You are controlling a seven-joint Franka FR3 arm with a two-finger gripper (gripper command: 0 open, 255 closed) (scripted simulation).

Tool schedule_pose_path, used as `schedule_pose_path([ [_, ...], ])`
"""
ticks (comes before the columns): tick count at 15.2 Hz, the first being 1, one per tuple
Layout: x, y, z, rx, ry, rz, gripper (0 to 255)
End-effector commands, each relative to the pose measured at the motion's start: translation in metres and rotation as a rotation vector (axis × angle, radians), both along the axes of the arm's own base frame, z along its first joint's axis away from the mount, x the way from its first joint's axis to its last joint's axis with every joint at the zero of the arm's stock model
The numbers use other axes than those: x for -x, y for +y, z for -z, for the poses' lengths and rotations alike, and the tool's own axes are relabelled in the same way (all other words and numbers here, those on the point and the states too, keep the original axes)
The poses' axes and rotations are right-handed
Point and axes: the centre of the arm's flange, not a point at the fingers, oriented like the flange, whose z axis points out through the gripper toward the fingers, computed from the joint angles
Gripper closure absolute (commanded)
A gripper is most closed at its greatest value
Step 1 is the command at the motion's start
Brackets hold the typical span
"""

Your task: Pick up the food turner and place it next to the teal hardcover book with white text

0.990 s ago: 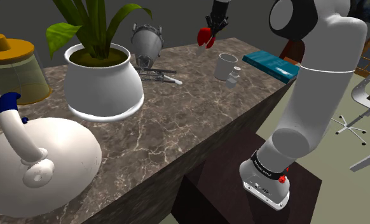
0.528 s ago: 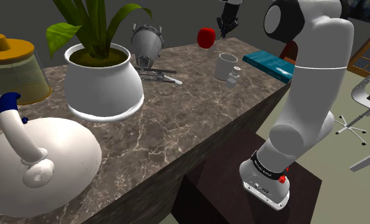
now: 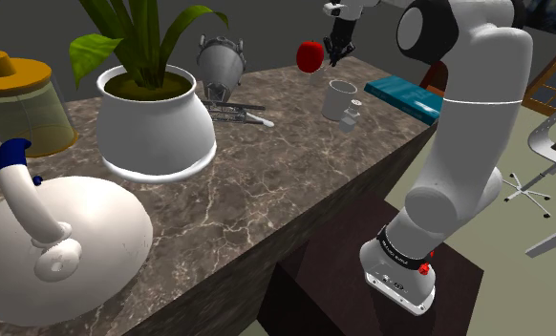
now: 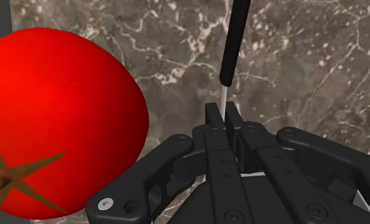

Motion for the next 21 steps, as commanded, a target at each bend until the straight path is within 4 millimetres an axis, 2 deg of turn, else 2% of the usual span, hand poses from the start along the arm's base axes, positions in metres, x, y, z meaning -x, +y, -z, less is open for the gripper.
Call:
schedule_pose_path([
  [1,0.0,0.0,0.013,-0.001,0.001,-0.001,255],
  [7,0.0,0.0,0.044,-0.001,0.001,-0.001,255],
  [15,0.0,0.0,0.046,-0.001,0.001,-0.001,255],
  [16,0.0,0.0,0.046,-0.001,0.001,-0.001,0],
  [21,0.0,0.0,0.046,-0.001,0.001,-0.001,0],
])
